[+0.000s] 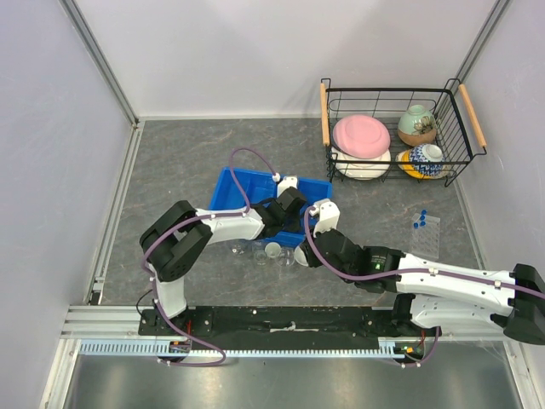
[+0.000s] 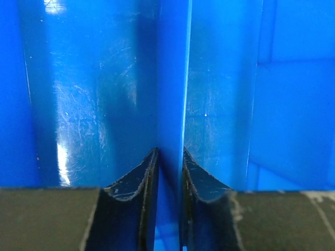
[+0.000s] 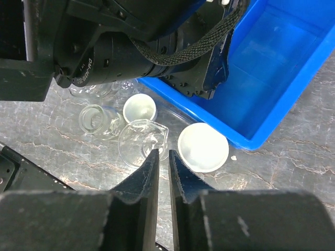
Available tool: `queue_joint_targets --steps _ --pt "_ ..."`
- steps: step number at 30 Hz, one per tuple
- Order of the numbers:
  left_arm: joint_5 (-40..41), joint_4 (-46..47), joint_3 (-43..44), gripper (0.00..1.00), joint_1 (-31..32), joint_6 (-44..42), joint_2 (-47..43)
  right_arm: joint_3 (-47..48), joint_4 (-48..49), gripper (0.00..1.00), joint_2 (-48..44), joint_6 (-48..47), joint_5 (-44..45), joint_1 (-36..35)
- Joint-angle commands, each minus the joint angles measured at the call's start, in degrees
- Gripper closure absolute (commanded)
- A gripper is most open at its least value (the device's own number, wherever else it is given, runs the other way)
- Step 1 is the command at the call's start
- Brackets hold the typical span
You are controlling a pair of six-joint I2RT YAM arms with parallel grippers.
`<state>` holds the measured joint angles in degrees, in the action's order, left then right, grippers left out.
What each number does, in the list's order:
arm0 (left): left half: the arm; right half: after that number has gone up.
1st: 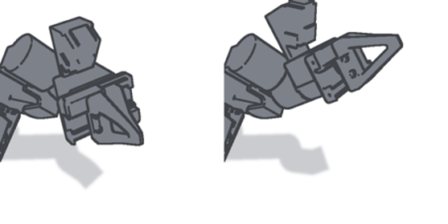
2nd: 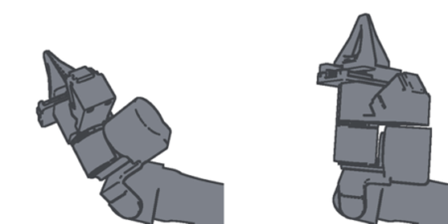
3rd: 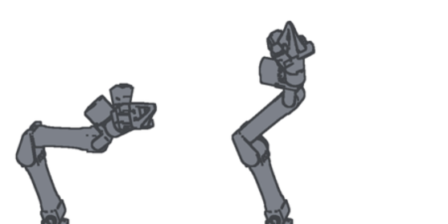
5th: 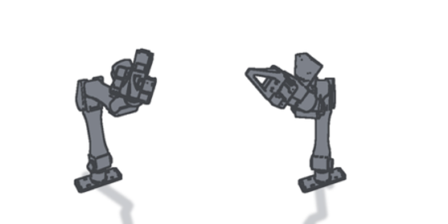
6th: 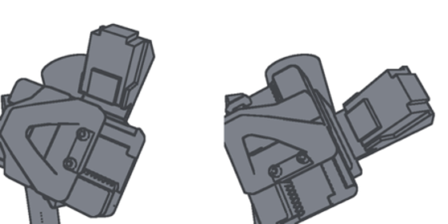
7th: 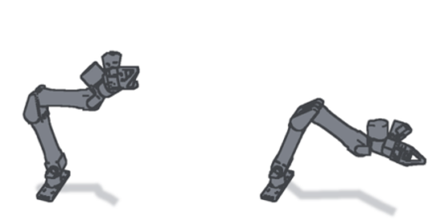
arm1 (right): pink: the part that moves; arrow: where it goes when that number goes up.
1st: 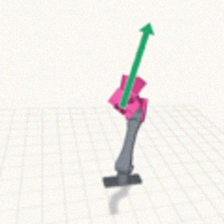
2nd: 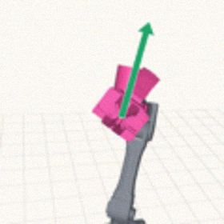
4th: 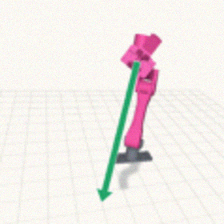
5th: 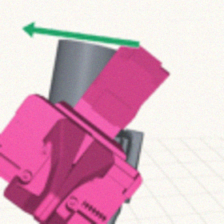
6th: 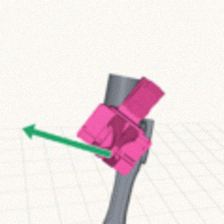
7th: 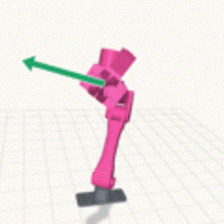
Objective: Organize the chemistry lab equipment
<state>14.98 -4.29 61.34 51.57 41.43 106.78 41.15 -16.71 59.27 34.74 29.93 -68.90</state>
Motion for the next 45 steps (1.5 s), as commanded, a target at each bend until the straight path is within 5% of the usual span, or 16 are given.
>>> queue_joint_targets --steps 1,13,31,45 --pt "-4.2 -6.1 -2.4 0.7 0.9 3.7 4.9 0.2 0.4 0.8 -0.4 0.0 2.5 -0.4" --pt "-1.6 -14.2 5.9 0.47 0.3 -2.0 1.1 2.4 0.1 0.68 1.2 -1.3 3.8 -0.4" --pt "-9.0 -24.3 17.2 0.43 -15.1 -11.5 -11.6 8.2 -10.3 0.54 -3.2 -4.2 2.1 -0.4" --pt "-13.9 -36.0 15.8 0.43 -17.1 -16.2 -34.0 11.9 -8.7 0.55 14.6 -1.8 0.0 -0.3"
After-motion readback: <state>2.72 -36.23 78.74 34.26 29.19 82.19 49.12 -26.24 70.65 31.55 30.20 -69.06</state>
